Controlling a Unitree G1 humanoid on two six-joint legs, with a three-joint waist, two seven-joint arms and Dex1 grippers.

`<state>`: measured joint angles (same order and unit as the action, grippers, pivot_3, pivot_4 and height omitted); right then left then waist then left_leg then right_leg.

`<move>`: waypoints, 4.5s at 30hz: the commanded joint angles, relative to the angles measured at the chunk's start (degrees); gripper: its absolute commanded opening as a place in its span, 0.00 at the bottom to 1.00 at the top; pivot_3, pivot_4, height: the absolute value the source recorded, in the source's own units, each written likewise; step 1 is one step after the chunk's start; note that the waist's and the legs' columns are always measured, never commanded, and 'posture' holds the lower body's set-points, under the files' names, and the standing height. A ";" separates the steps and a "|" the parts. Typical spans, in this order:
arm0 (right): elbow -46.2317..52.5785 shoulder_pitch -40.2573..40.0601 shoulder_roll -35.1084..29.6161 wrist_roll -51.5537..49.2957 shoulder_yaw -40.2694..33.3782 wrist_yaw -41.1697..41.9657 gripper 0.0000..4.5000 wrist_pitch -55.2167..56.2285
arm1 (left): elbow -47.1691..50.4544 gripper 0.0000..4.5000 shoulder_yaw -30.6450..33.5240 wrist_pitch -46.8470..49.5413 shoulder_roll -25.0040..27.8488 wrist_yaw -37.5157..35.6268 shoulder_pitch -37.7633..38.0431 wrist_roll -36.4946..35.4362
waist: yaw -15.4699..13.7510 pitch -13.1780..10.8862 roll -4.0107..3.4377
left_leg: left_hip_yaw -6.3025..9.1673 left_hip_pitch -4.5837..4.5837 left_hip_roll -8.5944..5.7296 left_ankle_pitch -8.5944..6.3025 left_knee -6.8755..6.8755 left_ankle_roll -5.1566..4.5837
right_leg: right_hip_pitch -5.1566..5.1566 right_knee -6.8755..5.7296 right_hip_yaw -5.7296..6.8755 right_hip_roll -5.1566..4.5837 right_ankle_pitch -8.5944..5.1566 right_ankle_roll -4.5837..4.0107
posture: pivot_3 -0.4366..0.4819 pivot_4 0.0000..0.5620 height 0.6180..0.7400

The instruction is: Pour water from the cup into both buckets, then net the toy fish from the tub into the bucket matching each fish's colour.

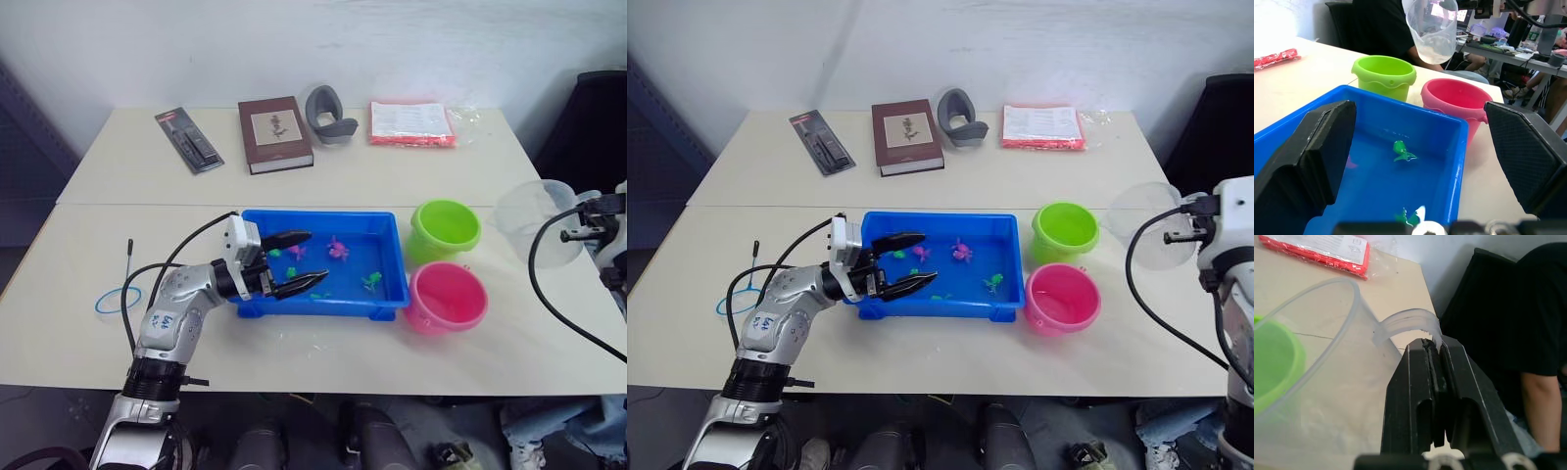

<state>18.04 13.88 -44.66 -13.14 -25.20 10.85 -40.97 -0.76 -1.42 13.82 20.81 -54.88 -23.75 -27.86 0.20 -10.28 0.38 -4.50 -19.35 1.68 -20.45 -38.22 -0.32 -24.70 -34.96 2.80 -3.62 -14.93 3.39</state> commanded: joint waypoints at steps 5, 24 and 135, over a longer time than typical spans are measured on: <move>-4.32 4.98 -3.35 9.10 7.35 0.66 0.01 9.08 | 2.57 1.00 -0.18 -0.41 -0.44 1.08 0.75 0.26 | -0.06 0.00 0.00 | 0.00 -0.01 0.00 0.07 -0.01 0.12 | -0.03 -0.02 0.00 -0.01 0.00 0.00 | 0.48 0.27 1.00; -11.53 6.11 -6.37 33.67 18.07 -4.01 0.01 32.28 | 4.01 1.00 -3.11 -1.98 0.17 0.18 0.78 2.99 | -0.07 0.00 0.00 | -0.09 -0.05 0.01 0.16 -0.01 0.29 | -0.10 0.02 -0.02 -0.09 0.01 0.02 | 0.48 0.27 1.00; 26.05 -35.71 9.33 -21.37 4.33 42.80 0.98 38.24 | 7.17 1.00 44.31 15.34 10.86 36.83 35.44 -1.69 | -1.90 0.00 1.03 | -0.06 0.15 0.07 -0.65 0.16 0.10 | 0.07 0.23 0.42 -0.83 -0.16 -0.23 | 0.48 0.27 1.00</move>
<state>43.15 -21.77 -35.46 -34.10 -20.46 53.91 -3.83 3.54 43.43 26.29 30.08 -20.48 13.59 -28.72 -1.70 -10.28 1.41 -4.56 -19.19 1.76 -21.07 -38.08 -0.19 -24.59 -34.75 3.31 -4.48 -15.08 3.15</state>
